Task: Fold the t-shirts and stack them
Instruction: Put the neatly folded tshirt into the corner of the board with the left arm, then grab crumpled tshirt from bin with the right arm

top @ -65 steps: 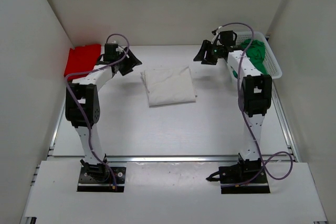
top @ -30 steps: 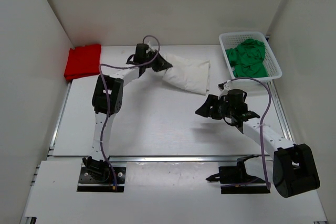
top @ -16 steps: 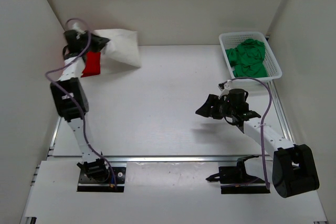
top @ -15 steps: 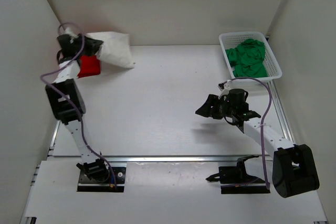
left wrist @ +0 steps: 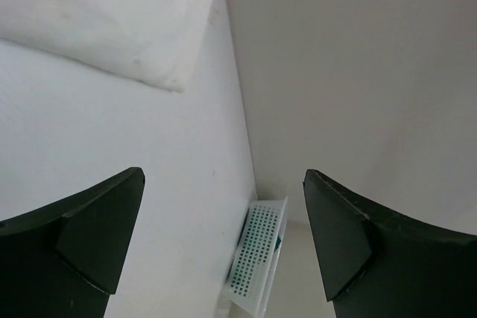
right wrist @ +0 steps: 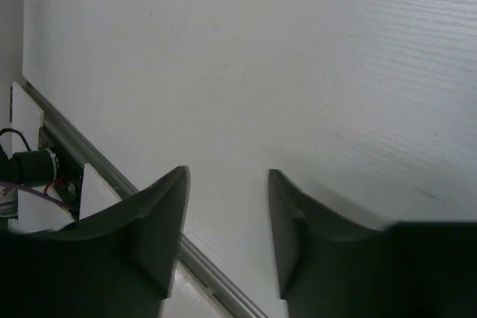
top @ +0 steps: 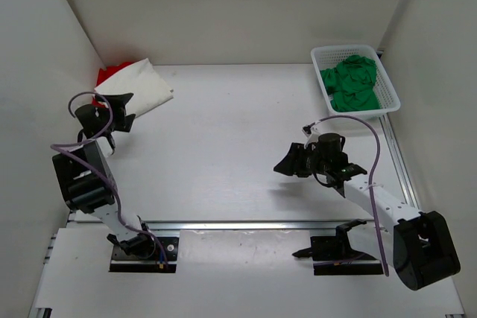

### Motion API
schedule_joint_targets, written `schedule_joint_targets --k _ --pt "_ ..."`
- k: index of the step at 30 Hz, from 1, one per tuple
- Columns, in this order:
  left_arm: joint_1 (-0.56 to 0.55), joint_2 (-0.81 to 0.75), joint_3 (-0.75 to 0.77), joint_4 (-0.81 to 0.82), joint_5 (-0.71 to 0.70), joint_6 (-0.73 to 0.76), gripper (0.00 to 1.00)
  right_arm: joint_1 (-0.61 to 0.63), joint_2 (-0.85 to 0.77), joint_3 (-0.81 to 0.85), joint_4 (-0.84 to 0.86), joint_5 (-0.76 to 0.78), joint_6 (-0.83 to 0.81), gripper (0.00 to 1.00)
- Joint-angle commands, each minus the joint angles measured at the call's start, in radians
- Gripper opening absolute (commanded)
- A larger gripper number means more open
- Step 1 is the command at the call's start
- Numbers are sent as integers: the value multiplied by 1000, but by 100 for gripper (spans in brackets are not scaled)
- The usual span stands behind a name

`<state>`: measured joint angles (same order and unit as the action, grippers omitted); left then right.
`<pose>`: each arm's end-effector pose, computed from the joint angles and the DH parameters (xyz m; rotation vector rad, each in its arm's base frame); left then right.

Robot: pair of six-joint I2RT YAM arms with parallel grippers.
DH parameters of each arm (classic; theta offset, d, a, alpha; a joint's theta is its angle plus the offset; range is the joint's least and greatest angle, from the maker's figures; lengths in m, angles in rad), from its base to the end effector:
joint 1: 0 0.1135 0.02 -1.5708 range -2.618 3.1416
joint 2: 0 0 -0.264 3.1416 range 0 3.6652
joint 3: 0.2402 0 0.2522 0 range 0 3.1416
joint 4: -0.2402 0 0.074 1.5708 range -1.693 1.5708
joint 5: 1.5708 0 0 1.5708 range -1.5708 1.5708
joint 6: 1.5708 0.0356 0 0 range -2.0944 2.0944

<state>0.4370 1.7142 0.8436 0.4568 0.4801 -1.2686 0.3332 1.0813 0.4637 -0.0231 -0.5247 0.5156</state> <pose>0.3314 0.1367 0.1837 -1.3298 1.5972 -1.0008 0.1967 0.0870 0.1909 -0.0988 2.3108 1.0345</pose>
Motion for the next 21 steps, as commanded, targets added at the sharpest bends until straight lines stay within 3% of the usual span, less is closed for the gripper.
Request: schedule_joint_targets --k 1,2,5,9,13,14,17,21 --pt "-66 -163 -23 39 -70 47 99 3 -26 51 26 58 1 40" --pt "-117 -185 -23 19 -93 82 99 3 -24 64 26 77 -6 27" --pt "-324 -247 53 -123 -185 257 99 -9 41 214 -36 179 -35 1" --pt "-703 -257 135 -210 -265 450 98 -103 185 453 -196 342 -135 0" --pt "-1025 -194 201 -352 -249 596 99 -203 346 742 -351 558 -226 3" --pt "-1056 -176 192 -359 -218 615 99 -247 392 801 -362 596 -236 6" --pt "-1210 -162 62 -339 -170 595 99 -332 497 927 -376 632 -275 12" --pt "-1386 -174 -176 -163 -153 511 99 -418 684 1105 -392 673 -334 16"
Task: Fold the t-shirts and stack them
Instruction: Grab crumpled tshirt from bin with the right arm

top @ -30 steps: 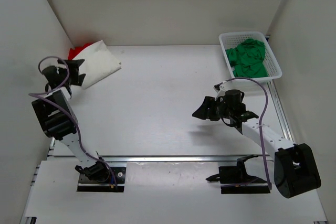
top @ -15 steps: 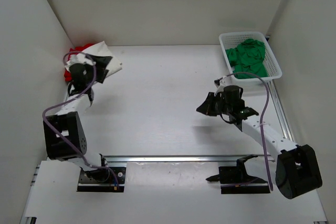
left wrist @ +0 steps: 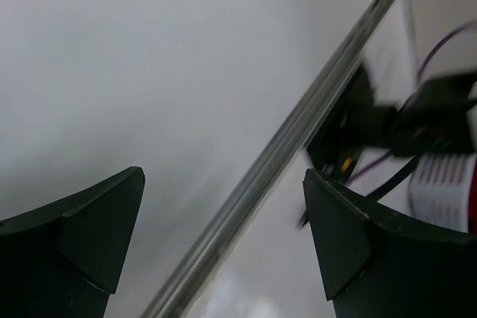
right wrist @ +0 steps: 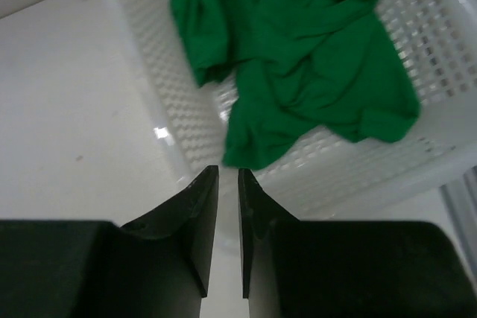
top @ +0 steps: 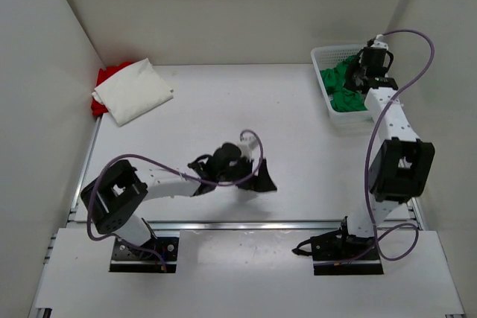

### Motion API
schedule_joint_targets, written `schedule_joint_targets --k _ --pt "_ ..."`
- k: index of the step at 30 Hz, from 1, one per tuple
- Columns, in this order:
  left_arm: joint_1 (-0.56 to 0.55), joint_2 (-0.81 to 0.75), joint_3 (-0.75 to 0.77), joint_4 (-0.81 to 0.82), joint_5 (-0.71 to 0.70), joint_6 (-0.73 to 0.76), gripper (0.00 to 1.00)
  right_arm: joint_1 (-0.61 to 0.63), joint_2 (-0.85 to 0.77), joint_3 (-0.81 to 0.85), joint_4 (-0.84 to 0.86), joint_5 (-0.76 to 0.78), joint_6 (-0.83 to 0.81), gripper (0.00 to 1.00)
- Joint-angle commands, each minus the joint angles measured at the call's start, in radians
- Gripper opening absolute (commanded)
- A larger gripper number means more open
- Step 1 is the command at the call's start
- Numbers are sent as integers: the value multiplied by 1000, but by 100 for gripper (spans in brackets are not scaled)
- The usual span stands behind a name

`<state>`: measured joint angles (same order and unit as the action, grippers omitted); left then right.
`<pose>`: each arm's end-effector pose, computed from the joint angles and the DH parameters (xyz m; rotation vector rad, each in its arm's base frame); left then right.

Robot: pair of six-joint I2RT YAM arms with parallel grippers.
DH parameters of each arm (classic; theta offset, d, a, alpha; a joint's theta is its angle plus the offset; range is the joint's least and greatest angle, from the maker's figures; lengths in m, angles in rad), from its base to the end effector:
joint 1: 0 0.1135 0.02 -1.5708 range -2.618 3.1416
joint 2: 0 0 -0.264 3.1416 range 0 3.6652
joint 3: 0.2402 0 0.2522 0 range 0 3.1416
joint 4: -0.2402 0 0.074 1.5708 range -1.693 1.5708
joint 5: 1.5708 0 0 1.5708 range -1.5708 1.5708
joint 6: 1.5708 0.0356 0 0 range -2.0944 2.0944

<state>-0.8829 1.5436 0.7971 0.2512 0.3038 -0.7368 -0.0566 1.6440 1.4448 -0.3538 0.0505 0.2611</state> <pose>0.2003 -0.2605 0.2038 0.3782 2.2840 -1.2391 0.3838 -0.0235 0.3296 0.3655 2.0921 0.0676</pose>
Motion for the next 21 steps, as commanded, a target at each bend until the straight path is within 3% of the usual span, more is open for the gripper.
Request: schedule_joint_targets --k 1,3,4,6,8,11,13,17,19,20,21 --pt "-105 -2 -143 65 37 -22 99 -32 169 176 -112 139 -86 16" --pt "-140 21 -136 39 66 28 99 -37 334 363 -169 143 -109 9" --pt "-140 21 -128 10 70 42 99 -58 364 423 -187 111 -126 10" --pt "-128 9 -102 -38 63 98 99 -84 462 474 -179 74 -129 19" --pt "-91 -31 -114 -50 57 115 98 -118 503 485 -131 43 -122 38" --pt "-32 -82 -159 -24 55 105 98 -138 589 560 -155 32 -126 49" --pt "-11 -99 -182 -10 67 99 98 -131 686 678 -203 31 -140 50" --pt "-14 -65 -173 -12 92 100 99 -118 827 885 -315 55 -149 49" --pt "-8 -45 -168 -1 110 90 99 -114 879 902 -318 45 -143 47" --pt "-5 -37 -170 0 113 85 98 -117 882 943 -330 38 -141 41" --pt "2 -42 -167 -3 113 86 99 -118 884 947 -315 34 -128 23"
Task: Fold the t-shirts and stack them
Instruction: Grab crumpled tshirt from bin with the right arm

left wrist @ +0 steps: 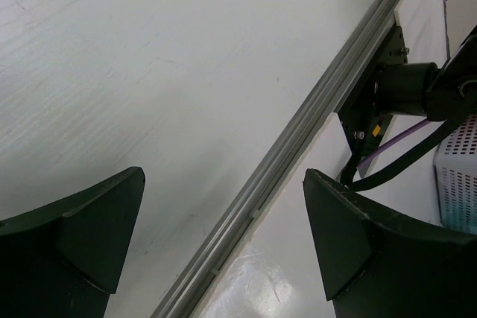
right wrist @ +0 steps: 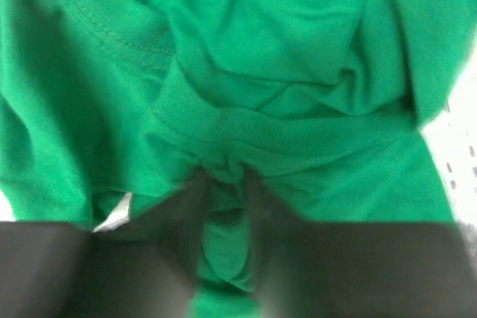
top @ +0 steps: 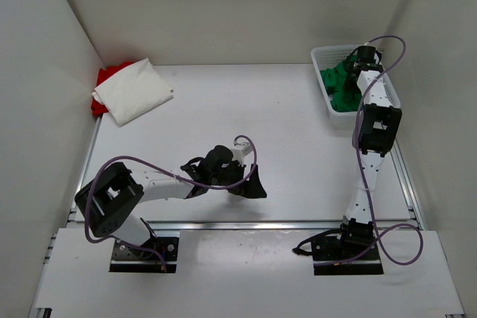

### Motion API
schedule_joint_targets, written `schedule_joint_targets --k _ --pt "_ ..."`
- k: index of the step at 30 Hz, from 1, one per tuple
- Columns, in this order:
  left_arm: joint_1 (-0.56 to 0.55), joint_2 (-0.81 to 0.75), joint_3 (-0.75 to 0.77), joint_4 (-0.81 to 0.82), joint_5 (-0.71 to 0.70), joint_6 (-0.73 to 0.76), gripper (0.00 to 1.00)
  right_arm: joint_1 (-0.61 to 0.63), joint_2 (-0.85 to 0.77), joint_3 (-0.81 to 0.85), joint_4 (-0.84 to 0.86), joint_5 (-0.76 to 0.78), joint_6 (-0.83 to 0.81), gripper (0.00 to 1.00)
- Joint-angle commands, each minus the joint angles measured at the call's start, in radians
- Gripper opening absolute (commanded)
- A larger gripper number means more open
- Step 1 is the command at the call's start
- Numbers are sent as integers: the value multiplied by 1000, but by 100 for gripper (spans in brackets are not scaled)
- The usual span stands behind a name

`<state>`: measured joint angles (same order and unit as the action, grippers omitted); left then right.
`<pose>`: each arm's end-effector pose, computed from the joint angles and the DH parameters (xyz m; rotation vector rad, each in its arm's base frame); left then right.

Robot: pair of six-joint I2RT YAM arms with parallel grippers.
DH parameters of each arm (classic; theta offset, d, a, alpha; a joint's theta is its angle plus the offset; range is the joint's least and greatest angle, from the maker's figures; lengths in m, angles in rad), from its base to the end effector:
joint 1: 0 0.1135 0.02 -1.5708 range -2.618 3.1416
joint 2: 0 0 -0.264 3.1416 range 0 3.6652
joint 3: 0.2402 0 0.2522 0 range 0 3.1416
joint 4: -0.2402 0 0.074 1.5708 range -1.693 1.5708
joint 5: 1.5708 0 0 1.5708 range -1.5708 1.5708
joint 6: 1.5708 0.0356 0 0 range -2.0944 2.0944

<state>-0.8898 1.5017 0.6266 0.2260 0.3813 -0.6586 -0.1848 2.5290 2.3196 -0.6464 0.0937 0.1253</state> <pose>0.1723 -0.2337 0.1626 0.5194 2.4232 -1.1968 0.5497 -0.1061 0.1904 0.4166 2.3904 -0.1407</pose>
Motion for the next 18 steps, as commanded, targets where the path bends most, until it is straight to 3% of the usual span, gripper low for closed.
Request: schedule_joint_targets --k 1,3,6,12,18 --pt "14 6 -2 18 27 5 98 5 -9 70 -19 -21 16 15" --pt "18 3 5 13 18 10 99 -11 -24 92 -30 -44 36 0" --pt "20 12 5 26 34 -4 99 -24 -82 133 -68 -69 46 0" --pt "41 8 33 1 64 -39 99 -28 -379 164 -93 -213 69 0" --pt "159 -70 35 -7 157 -105 99 92 -727 120 -55 -409 83 0"
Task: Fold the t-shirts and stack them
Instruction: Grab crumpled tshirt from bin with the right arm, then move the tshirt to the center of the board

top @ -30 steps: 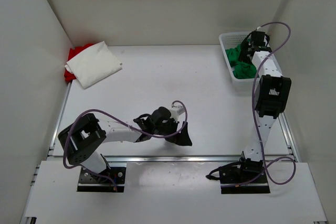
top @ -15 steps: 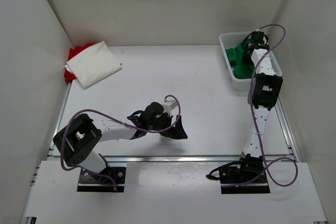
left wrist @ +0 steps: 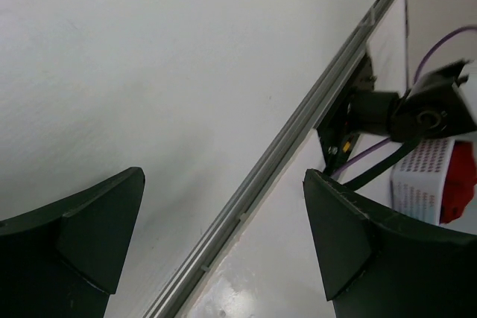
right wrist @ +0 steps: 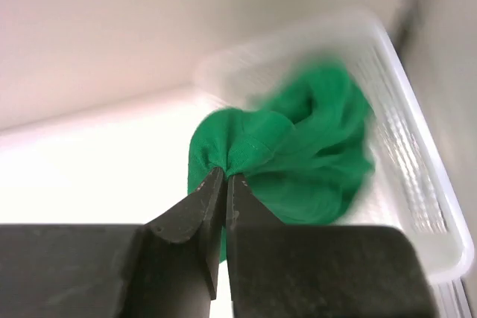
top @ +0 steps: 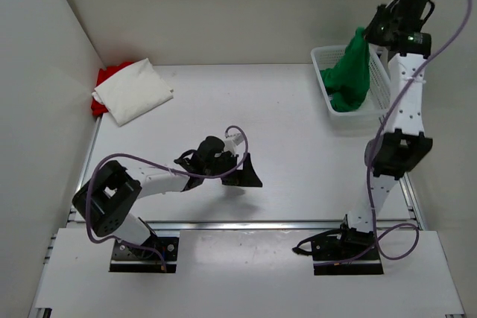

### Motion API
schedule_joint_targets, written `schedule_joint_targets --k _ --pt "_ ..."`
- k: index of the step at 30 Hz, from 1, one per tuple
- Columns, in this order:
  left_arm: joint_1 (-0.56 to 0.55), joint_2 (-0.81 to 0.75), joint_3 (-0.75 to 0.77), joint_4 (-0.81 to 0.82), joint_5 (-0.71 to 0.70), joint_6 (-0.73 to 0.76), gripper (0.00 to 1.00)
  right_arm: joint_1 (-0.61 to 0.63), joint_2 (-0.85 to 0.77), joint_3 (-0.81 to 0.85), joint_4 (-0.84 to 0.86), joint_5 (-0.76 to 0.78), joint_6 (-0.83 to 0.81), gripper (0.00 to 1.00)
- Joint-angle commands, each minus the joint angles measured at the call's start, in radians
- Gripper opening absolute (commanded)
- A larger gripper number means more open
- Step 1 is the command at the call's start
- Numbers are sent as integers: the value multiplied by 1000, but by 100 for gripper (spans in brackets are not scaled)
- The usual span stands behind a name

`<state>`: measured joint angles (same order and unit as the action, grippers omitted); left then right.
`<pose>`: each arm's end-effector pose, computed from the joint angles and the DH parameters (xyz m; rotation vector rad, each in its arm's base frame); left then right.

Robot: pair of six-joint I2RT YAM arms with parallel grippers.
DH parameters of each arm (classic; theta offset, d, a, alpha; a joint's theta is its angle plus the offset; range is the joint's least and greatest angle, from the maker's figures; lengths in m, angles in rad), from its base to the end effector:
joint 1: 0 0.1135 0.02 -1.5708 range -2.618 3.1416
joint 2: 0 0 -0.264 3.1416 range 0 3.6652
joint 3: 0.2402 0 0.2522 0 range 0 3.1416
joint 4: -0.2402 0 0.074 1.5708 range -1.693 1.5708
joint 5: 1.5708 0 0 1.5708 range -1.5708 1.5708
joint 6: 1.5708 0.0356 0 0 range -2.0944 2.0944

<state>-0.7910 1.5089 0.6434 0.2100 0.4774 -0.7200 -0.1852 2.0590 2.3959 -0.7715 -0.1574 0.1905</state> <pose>0.1936 -0.2190 0.1650 0.3852 2.4685 -1.2771 0.4475 -0.0782 0.4383 0.2747 1.9844 0.1612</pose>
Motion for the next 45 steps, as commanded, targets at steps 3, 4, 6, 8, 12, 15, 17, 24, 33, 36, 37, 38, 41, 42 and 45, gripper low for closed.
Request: schedule_joint_targets --k 3,4,6,8,12,15,17,24,33,36,37,38,41,42,45 --pt "203 -165 -74 98 108 -168 98 246 -452 -77 176 -174 6 0" --pt "279 -194 -100 158 131 -200 99 345 -492 -163 251 -122 -20 0" --pt "396 -220 -184 222 205 -292 99 502 -656 -278 369 -32 -74 0" --pt "537 -246 -215 204 217 -295 99 657 -706 -313 432 35 -94 0" --pt "691 -340 -231 134 191 -265 99 626 -726 -291 466 -189 19 0" --pt "740 -389 -208 95 181 -245 99 542 -778 -481 556 -261 120 0" --pt "753 -409 -171 56 146 -223 99 410 -839 -780 677 -388 256 0" --pt "731 -360 -166 39 104 -182 98 320 -759 -1402 1034 -467 479 0" --pt "475 -411 5 -208 -189 98 99 636 -220 -711 506 -165 213 0" --pt "317 -366 13 -382 -241 180 99 621 -261 -719 521 -109 214 0" --pt "302 -345 -14 -382 -255 182 99 587 -295 -774 538 -143 240 1" --pt "276 -334 -27 -374 -258 171 99 552 -316 -796 576 -162 259 0" --pt "268 -265 -117 -292 -191 131 99 475 -388 -946 598 -179 283 0" --pt "248 -250 -134 -269 -160 122 98 452 -410 -980 610 -188 288 0" --pt "178 -182 -130 -238 -167 108 99 391 -450 -1113 662 -220 317 0"
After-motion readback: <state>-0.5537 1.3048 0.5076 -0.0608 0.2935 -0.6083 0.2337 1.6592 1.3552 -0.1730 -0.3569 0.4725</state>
